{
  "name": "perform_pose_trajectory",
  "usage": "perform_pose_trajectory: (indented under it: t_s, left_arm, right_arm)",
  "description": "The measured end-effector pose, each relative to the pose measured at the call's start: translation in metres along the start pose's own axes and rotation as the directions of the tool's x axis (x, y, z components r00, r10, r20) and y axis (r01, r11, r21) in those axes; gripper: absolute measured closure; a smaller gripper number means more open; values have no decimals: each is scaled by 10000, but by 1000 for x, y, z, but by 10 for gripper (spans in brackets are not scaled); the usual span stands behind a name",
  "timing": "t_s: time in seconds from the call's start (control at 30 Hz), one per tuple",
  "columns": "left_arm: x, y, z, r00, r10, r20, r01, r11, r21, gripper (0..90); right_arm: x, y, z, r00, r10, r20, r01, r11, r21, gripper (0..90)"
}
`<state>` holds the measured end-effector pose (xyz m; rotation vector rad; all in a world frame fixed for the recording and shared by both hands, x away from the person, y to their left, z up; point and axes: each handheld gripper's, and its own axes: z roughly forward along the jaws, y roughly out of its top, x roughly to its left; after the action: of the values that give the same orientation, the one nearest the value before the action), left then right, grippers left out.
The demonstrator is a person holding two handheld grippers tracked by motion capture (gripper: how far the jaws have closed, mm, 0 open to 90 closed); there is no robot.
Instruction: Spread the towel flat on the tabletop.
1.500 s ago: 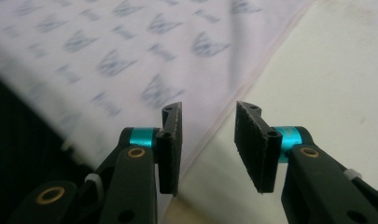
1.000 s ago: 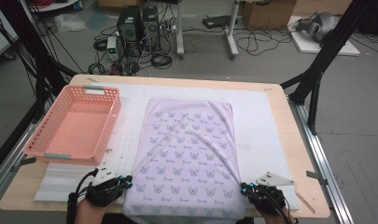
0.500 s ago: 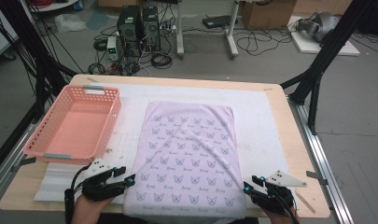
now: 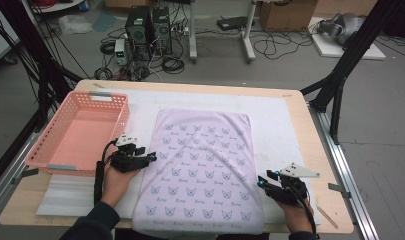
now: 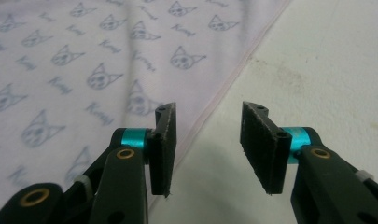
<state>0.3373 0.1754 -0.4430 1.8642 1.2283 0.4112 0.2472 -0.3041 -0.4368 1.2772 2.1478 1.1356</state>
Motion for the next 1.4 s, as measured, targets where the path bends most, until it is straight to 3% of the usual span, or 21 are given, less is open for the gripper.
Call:
perform_pose_trajectory:
  t_s: [0.1,0.23,0.27,0.37,0.4,0.47,0.53,0.57,0.6,0.63,0.73,0.83,0.87,0.9,0.93,1.0,1.07,1.13,1.17,1.3,1.4]
  left_arm:
    - [3,8,15,9999,153,-78,-152,9999,15,502]
    - [1,12,30,9946,987,-329,-982,9950,167,538]
    - [0,14,32,9932,1064,-475,-1061,9943,92,569]
    - [2,15,33,9894,1287,-675,-1284,9917,88,828]
    - [1,15,33,9886,1287,-775,-1285,9917,87,840]
    - [2,15,33,9773,1522,-1474,-1521,9883,120,848]
    - [6,15,32,9820,1160,-1492,-1172,9931,8,837]
    - [5,15,32,9793,1247,-1596,-1250,9921,84,815]
    - [5,15,32,9751,1264,-1824,-1281,9918,23,747]
    - [7,15,31,9774,1081,-1817,-1090,9940,55,651]
    - [10,15,29,9886,538,-1404,-544,9985,-3,487]
    - [10,14,26,9941,620,-892,-623,9981,-3,458]
    - [10,14,25,9956,585,-738,-590,9983,-46,445]
    - [10,15,24,9971,515,-568,-522,9986,-121,440]
    - [11,15,22,9975,510,-486,-518,9985,-147,436]
    - [11,14,21,9984,521,-233,-526,9984,-203,426]
    - [12,13,20,9984,556,-44,-556,9982,-211,420]
    - [12,11,19,9982,580,134,-577,9980,-259,413]
    - [12,10,19,9979,601,246,-594,9978,-293,405]
    - [11,7,17,9958,578,705,-542,9972,-522,383]
    - [8,8,16,9935,784,824,-730,9951,-668,393]
  right_arm:
    - [-8,7,13,10000,94,32,-95,9999,103,526]
    - [-17,17,30,9997,169,154,-170,9998,97,520]
    - [-20,20,35,9996,170,205,-172,9998,98,520]
    - [-26,31,52,9987,366,341,-374,9991,224,520]
    - [-27,33,57,9988,316,371,-325,9991,256,525]
    - [-27,36,66,9985,227,491,-248,9988,423,525]
    - [-28,39,72,9979,107,645,-144,9982,578,521]
    - [-28,40,72,9978,218,633,-245,9988,418,521]
    - [-29,41,72,9977,276,621,-302,9987,403,521]
    - [-31,42,72,9972,364,647,-384,9988,312,521]
    - [-37,50,77,9960,549,710,-567,9981,236,526]
    - [-40,60,95,9958,734,553,-763,9957,518,628]
    - [-40,62,100,9966,648,515,-685,9950,730,683]
    - [-39,64,102,9972,362,656,-410,9965,726,828]
    - [-39,67,104,9982,58,604,-106,9968,794,871]
    - [-39,69,106,9905,-502,1283,389,9953,889,879]
    - [-43,67,106,9820,-472,1830,335,9964,773,862]
    - [-47,66,105,9780,-150,2079,22,9981,618,679]
    - [-48,66,104,9762,-94,2168,-34,9983,589,645]
    - [-48,64,86,9831,199,1821,-234,9996,170,542]
    - [-42,57,67,9932,196,1145,-186,9998,-98,510]
